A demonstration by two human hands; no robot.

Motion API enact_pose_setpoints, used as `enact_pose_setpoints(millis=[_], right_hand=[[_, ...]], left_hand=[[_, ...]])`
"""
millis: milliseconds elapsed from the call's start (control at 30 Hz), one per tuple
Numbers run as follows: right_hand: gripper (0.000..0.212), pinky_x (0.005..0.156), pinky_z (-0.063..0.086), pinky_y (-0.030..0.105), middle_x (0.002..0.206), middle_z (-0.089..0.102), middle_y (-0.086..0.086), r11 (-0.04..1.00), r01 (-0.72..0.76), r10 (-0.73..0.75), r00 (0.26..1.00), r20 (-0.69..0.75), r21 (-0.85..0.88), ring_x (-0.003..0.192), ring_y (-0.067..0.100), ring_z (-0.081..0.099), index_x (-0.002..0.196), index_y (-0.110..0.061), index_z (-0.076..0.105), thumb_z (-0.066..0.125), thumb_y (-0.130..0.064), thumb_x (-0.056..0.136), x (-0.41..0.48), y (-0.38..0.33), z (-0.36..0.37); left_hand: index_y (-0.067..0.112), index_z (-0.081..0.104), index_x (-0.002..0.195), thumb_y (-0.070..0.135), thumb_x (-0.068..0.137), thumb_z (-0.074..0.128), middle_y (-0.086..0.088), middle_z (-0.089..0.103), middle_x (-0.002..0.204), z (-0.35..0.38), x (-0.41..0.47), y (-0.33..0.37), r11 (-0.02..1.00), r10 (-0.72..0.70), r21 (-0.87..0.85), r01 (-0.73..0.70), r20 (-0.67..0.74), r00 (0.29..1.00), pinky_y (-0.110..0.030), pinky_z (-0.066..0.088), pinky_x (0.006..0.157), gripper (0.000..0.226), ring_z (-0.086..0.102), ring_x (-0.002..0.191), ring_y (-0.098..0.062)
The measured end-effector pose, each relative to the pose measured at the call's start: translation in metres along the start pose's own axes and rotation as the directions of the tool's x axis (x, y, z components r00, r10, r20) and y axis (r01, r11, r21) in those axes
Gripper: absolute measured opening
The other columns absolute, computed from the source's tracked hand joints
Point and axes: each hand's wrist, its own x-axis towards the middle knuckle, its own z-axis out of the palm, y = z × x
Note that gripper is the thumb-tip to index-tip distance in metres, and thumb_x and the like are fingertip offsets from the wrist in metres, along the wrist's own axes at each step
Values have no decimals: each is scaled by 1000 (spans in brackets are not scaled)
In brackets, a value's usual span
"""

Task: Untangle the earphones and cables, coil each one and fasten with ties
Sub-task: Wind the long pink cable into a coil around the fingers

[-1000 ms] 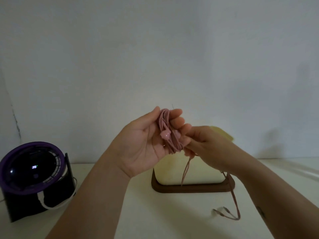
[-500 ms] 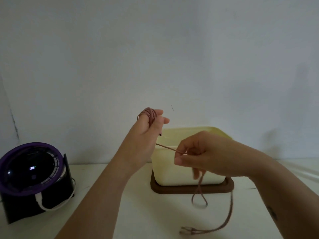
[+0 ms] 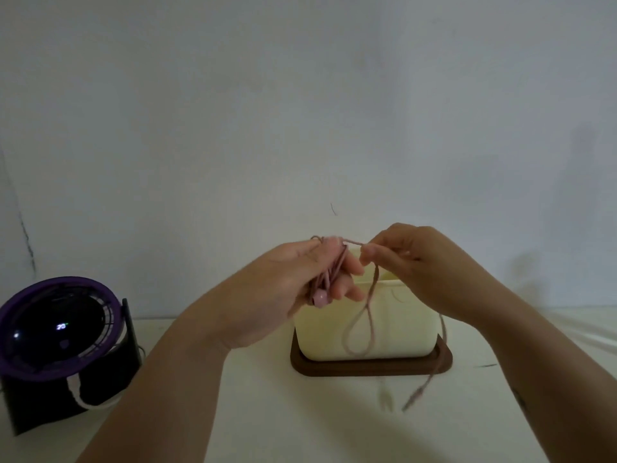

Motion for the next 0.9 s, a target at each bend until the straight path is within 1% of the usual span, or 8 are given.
enact_pose_setpoints(millis=[133,267,367,433,500,600,767,900], right_hand=[[20,77,44,19,94,63,-12,1000,7,-4,996,85,-26,87,1,57,84,-33,65,48,-34,95,-4,-9,2],[25,76,45,23,94,65,-4,995,-25,41,984,174,-94,83,9,60,87,-27,67,45,-21,96,-4,-6,11],[27,75,46,24,89,70,-2,991,-107,83,962,259,78,84,9,64,91,-20,70,43,-18,98,-3,2,20],[28,77,52,30,72,67,-4,957,-170,83,937,340,235,69,10,63,93,-14,69,42,-17,100,-3,4,24],[28,76,57,33,51,50,-6,924,-190,48,918,393,332,49,11,50,95,-12,67,41,-21,101,-3,3,25],[26,71,56,29,48,33,-8,894,-197,7,904,428,402,43,8,34,94,-13,67,45,-27,99,-4,-2,21],[32,61,46,28,53,32,-5,919,-200,23,887,462,339,47,8,31,90,-13,70,43,-29,99,-6,-5,19],[36,63,45,27,51,34,-9,960,-168,23,845,534,224,49,8,36,88,-17,72,42,-34,99,-8,-8,15]], left_hand=[[15,73,79,39,88,35,-3,52,58,4,5,3,922,49,-384,-48,-6,999,-25,53,79,46,64,75,-19],[12,72,78,35,88,37,-3,55,58,7,7,7,863,113,-488,-131,-66,991,-27,54,76,43,63,72,-19],[9,72,78,32,92,40,-4,59,62,8,6,15,785,169,-571,-239,-174,970,-31,56,77,41,64,73,-20],[8,70,81,31,93,39,-4,65,69,6,6,18,700,147,-635,-327,-320,936,-37,57,81,41,69,77,-20],[9,65,92,30,98,31,-3,71,80,1,8,18,635,121,-660,-402,-429,895,-40,55,86,40,71,84,-19],[12,59,102,31,102,23,-2,73,93,-6,11,14,568,73,-677,-468,-524,849,-39,51,87,40,70,92,-17],[12,56,105,31,103,20,-3,71,101,-19,11,6,519,-15,-634,-573,-677,736,-40,43,98,40,65,103,-17],[14,54,109,31,104,21,-2,67,109,-37,10,-3,595,-64,-506,-625,-804,591,-35,37,106,37,60,106,-14]])
